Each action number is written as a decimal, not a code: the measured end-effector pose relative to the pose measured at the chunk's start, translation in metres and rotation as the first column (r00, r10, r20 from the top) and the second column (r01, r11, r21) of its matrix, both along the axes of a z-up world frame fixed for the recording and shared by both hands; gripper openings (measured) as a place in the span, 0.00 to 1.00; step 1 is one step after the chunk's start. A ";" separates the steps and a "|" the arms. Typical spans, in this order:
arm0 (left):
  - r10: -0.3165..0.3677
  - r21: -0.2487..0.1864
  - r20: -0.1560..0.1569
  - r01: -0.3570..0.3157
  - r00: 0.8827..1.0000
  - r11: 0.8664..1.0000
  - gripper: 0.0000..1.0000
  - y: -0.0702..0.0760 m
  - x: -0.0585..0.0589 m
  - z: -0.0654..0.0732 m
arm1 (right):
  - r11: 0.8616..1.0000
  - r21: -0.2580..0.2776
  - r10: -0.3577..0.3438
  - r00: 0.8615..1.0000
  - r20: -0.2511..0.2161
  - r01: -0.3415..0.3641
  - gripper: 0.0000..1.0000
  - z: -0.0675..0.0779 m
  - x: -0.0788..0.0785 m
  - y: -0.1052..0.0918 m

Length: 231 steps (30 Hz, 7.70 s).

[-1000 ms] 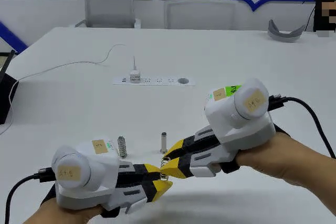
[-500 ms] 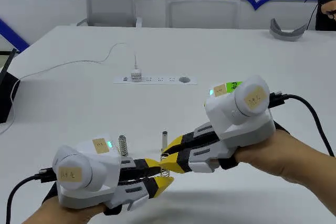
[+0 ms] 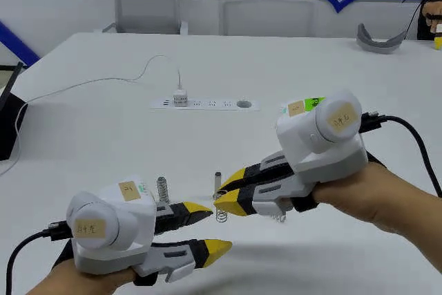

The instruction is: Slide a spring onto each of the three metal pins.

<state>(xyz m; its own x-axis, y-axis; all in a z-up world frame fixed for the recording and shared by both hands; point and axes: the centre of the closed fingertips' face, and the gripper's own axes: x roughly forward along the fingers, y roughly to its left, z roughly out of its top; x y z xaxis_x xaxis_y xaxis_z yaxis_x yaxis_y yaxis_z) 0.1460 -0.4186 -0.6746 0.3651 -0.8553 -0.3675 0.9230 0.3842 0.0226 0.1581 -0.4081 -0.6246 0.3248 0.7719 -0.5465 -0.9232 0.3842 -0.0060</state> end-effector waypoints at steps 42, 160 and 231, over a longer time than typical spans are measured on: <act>0.082 -0.011 -0.028 -0.082 0.996 0.997 0.64 0.017 0.004 -0.009 | 0.977 0.056 -0.211 0.975 0.070 0.208 0.12 0.013 0.077 -0.014; 0.110 -0.011 -0.044 -0.111 0.993 0.994 0.67 0.024 0.010 -0.011 | 0.964 -0.052 -0.262 0.965 -0.001 0.262 0.17 -0.063 0.079 -0.031; 0.105 0.006 -0.045 -0.105 0.993 0.994 0.65 0.020 0.007 -0.010 | 0.922 -0.106 -0.378 0.925 -0.030 0.373 0.12 -0.108 0.032 -0.112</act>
